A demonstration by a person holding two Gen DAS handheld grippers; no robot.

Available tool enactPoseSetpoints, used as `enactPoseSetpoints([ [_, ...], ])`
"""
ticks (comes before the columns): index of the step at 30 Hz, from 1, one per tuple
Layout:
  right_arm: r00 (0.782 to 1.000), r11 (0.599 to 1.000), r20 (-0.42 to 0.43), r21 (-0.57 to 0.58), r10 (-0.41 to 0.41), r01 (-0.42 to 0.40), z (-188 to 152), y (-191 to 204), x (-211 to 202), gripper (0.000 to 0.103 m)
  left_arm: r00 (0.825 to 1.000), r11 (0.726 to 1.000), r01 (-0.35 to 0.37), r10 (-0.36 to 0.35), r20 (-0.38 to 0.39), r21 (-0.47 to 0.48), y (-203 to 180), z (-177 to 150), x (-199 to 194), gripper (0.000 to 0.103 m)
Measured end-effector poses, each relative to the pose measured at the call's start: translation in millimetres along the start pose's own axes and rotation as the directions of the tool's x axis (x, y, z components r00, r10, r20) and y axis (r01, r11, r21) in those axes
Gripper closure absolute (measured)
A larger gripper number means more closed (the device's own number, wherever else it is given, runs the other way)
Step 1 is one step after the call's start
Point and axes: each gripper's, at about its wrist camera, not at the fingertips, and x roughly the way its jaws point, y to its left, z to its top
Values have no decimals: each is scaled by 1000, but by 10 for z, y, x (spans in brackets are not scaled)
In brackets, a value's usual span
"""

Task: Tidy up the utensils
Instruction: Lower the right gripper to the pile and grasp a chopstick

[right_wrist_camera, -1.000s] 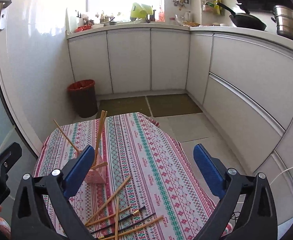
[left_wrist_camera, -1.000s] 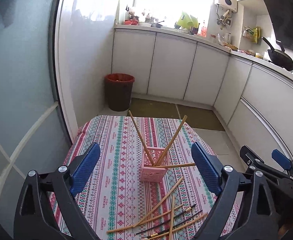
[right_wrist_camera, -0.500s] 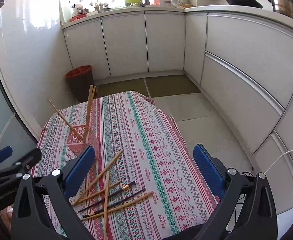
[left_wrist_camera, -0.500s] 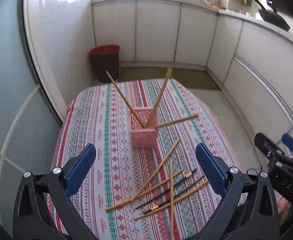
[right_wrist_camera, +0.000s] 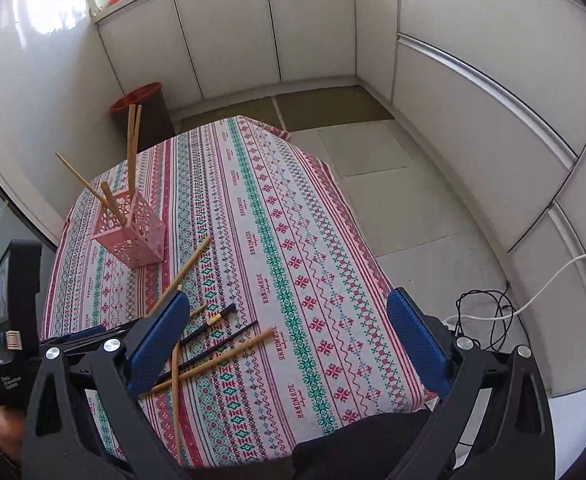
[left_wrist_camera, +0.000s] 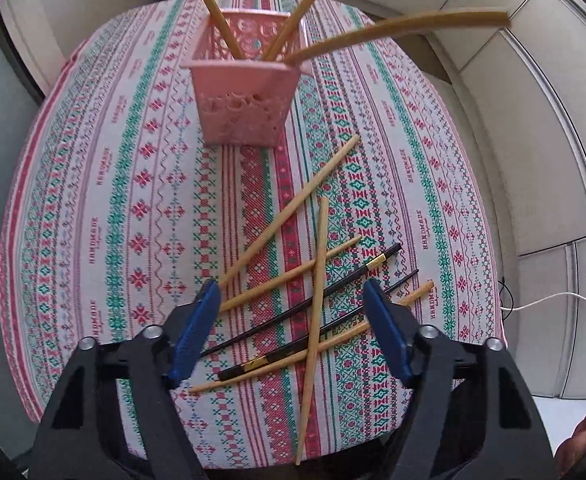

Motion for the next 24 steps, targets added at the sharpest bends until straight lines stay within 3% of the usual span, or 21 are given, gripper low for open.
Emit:
enactPoseSetpoints([
  [9,998,999,-55,48,6,-3,16,-179,177,7,1000,1000,13,-13,-15,-15,-177,123,265,50],
  [18,996,995,-86,100,17,-8,36,-307,250,7,1000,999,5,-6,-12,-42,-325,284,560,75],
  [20,995,994,-93,108,18,-8,33,-317,266,7,1000,999,2,-2,-5,-33,-331,296,630,81],
  [22,994,993,-105,121,24,-11,32,-323,288,7,1000,1000,-12,12,1,-13,-368,283,714,94],
  [24,992,991,-121,137,29,-12,25,-325,327,7,999,1000,-28,28,36,10,-369,249,748,97],
])
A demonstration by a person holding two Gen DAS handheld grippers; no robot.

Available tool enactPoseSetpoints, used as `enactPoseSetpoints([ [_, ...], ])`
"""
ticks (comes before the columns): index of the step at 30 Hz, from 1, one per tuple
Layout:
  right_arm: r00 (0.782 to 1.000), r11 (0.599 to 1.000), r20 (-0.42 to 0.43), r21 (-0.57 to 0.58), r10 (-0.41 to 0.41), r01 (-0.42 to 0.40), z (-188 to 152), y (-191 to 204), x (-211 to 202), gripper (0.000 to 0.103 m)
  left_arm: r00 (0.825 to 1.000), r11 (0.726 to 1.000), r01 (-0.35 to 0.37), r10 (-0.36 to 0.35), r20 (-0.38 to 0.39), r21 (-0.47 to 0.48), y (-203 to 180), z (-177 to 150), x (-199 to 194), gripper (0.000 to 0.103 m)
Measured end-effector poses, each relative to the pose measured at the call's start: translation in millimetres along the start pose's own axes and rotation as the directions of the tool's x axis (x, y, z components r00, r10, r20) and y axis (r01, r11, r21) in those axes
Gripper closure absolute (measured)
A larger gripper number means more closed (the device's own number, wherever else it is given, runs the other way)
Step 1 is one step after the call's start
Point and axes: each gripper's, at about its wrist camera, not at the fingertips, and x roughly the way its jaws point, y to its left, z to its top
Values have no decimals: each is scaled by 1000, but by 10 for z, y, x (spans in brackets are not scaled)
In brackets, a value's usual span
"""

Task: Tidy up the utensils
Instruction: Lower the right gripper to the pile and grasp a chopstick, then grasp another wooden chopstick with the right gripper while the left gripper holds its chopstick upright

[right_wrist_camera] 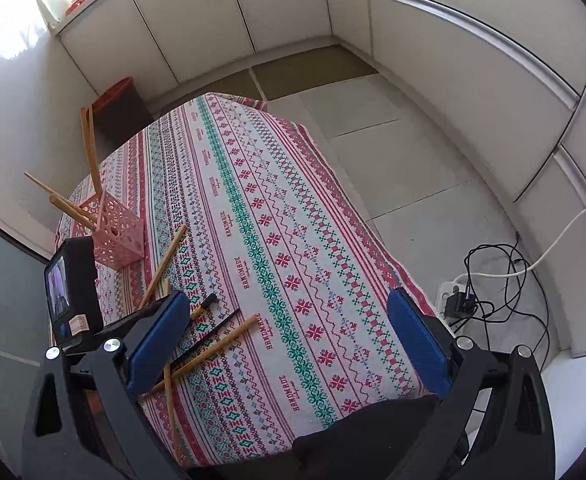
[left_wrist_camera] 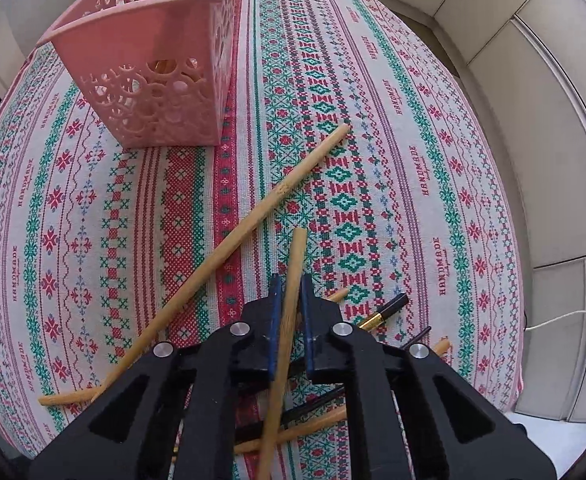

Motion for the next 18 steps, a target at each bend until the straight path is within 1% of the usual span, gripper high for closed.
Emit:
enactPoseSetpoints([
  [2,1000,1000,-10,16,-9,9,-11,10,39,7,999,1000,-4,4,42,13,11,-36,-38,97],
  [4,1000,999,-25,30,-13,14,-26,37,92,7,997,1000,10,-11,81,18,72,-96,-145,97],
  [7,997,997,-72,71,-3,8,-58,100,212,7,992,999,25,-28,124,32,192,-167,-352,97],
  [10,992,992,-127,127,10,7,-120,161,355,7,983,998,48,-55,174,46,348,-276,-647,97],
  [12,985,984,-170,178,27,4,-168,192,466,9,975,997,56,-67,213,56,398,-342,-831,97],
  [13,979,977,-199,212,43,0,-196,211,549,15,970,996,65,-77,232,60,441,-367,-946,97],
  [14,973,972,-225,236,56,-2,-227,231,624,25,965,995,72,-86,249,62,483,-394,-1043,97],
  [15,966,966,-250,258,65,2,-258,254,703,30,960,995,78,-92,263,63,521,-415,-1122,97],
  [17,953,958,-294,287,68,20,-333,309,861,56,952,994,86,-101,290,62,571,-444,-1254,97],
  [18,948,955,-310,294,69,26,-370,332,930,63,949,994,89,-104,298,63,589,-452,-1296,97],
])
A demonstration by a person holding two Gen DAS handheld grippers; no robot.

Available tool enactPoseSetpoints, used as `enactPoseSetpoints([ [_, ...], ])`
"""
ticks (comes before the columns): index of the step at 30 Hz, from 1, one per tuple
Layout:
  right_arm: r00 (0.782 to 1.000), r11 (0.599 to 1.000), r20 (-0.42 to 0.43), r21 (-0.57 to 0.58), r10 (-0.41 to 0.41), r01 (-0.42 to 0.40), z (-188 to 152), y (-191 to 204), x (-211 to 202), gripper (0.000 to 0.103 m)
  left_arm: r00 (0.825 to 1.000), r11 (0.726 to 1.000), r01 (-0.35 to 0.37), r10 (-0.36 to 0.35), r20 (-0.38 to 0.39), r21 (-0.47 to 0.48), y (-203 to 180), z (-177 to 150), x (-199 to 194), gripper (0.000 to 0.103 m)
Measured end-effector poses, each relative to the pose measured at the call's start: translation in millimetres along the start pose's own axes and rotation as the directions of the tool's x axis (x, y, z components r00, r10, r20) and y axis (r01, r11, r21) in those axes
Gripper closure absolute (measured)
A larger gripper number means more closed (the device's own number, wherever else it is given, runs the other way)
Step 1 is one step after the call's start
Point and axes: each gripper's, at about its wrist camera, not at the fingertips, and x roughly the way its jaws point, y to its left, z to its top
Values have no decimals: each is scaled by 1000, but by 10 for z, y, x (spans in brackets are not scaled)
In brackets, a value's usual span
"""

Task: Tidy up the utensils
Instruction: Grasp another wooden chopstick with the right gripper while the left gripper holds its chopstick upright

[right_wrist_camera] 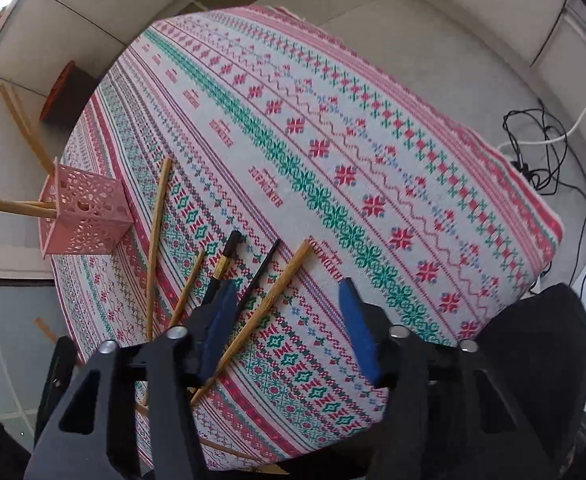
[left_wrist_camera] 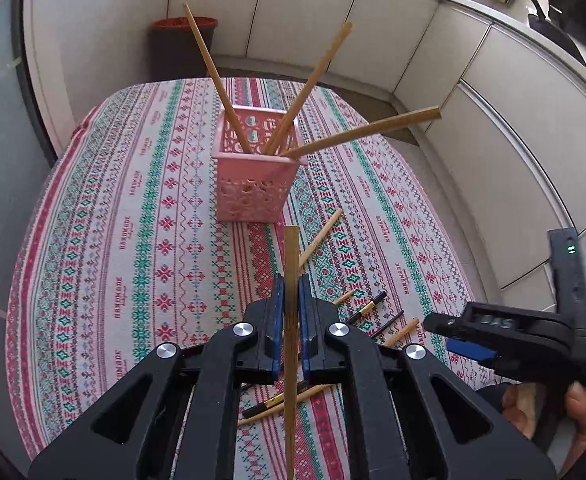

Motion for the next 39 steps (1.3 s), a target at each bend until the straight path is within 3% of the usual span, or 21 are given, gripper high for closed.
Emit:
enactPoseSetpoints([
  [1,1000,1000,-15,15,-1,2,-21,2,72,70,1000,1000,4,-4,10,0,28,5,-67,97],
  [10,995,985,-80,168,65,-51,-89,-68,374,79,996,998,65,-64,55,-17,172,-38,-328,97],
  [22,994,972,-51,213,-92,101,13,276,538,92,992,997,58,-52,119,-54,513,-49,-532,96],
  [27,999,965,-40,264,21,-9,19,142,529,95,988,996,54,-43,145,-71,560,-48,-664,96],
  [34,994,988,49,110,99,-104,-93,42,55,95,975,997,40,-24,219,-71,438,-10,-1062,96],
  [39,966,982,179,-42,187,-182,-156,101,-626,95,965,998,13,2,263,-56,262,101,-1297,96],
])
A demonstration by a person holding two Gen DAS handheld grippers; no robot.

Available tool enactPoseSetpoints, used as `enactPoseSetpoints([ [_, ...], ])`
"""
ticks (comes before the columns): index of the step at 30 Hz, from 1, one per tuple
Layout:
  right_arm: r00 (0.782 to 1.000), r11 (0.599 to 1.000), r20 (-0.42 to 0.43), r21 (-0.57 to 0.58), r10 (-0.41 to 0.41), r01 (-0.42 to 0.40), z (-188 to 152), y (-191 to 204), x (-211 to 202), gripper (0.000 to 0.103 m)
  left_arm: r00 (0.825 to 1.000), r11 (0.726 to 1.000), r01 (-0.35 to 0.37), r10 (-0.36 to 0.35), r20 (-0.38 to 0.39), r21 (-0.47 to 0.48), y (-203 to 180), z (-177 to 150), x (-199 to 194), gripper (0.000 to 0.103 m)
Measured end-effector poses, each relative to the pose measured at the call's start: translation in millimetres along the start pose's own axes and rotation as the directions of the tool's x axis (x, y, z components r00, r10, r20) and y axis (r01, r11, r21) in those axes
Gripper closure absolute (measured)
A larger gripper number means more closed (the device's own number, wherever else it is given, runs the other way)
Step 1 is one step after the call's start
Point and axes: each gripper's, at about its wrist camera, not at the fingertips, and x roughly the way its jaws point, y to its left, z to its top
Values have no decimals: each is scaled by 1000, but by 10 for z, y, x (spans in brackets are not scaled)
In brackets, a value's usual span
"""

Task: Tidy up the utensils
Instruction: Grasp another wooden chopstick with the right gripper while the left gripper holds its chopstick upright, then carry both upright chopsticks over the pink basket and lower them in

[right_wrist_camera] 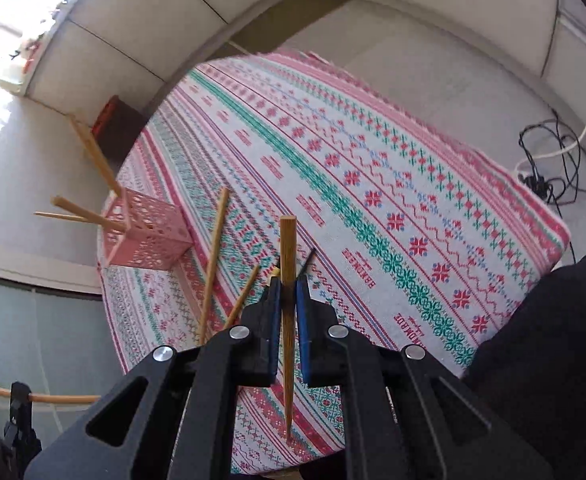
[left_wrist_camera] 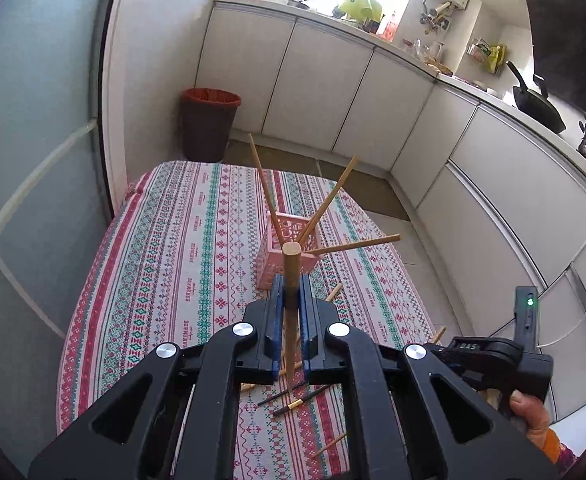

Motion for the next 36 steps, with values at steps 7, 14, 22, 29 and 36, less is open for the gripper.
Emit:
enactPoseSetpoints([
  [7,970,977,185,-172,158,-127,182,364,-988,95,999,999,-6,5,51,31,-255,291,-110,97],
  [14,896,920,291,-307,335,-244,382,814,-1854,95,992,998,-24,17,125,56,-382,734,-182,97],
  [22,844,866,349,-441,408,-237,661,1533,-2025,95,979,997,-48,36,200,54,-456,1246,-24,97],
  [29,874,849,321,-499,366,-173,787,1934,-1401,95,974,996,-83,72,215,42,-372,1444,404,97],
  [36,901,846,292,-515,322,-136,832,1989,-871,95,982,997,-75,71,173,17,-205,1352,782,96],
])
